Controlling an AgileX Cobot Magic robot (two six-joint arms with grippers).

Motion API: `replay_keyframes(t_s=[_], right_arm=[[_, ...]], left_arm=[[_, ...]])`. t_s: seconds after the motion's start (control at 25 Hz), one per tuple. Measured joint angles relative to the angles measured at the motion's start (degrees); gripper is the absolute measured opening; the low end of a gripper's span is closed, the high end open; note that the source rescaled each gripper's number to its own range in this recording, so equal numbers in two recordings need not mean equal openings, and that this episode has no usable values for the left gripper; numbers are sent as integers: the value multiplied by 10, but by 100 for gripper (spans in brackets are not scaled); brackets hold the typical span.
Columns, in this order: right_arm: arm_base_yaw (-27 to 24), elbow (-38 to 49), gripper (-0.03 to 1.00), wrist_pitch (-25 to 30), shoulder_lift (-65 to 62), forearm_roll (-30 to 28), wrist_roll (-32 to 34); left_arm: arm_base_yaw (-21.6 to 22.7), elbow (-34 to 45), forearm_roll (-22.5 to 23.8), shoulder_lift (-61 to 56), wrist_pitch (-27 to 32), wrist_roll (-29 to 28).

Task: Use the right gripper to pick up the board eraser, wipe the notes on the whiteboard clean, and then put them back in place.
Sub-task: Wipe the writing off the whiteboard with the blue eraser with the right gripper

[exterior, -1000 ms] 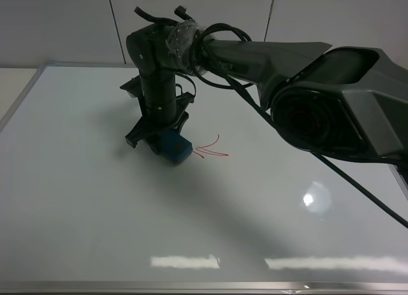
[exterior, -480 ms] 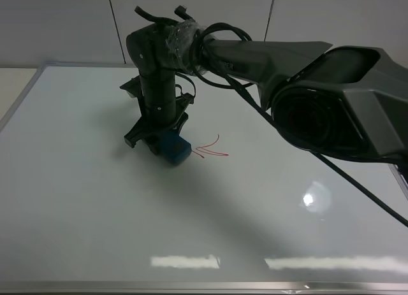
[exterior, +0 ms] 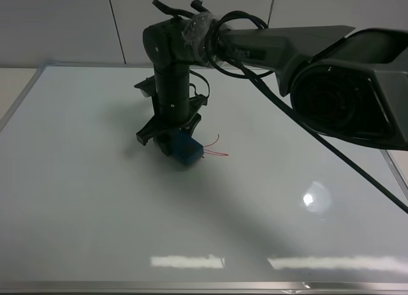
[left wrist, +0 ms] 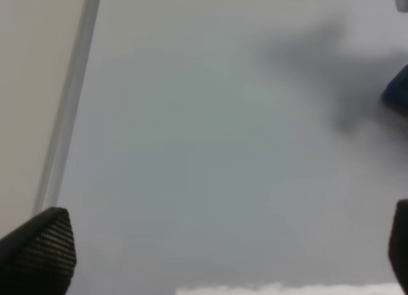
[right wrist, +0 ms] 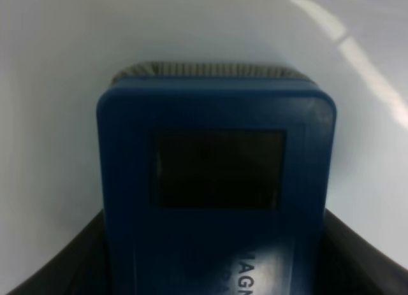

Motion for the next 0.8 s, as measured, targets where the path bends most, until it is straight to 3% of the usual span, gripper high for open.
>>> replay_keyframes(t_s=[0.8], right_arm=[[-30,7,0,1,-2,0,0]], left_arm=[[0,0,0,0,0,1]])
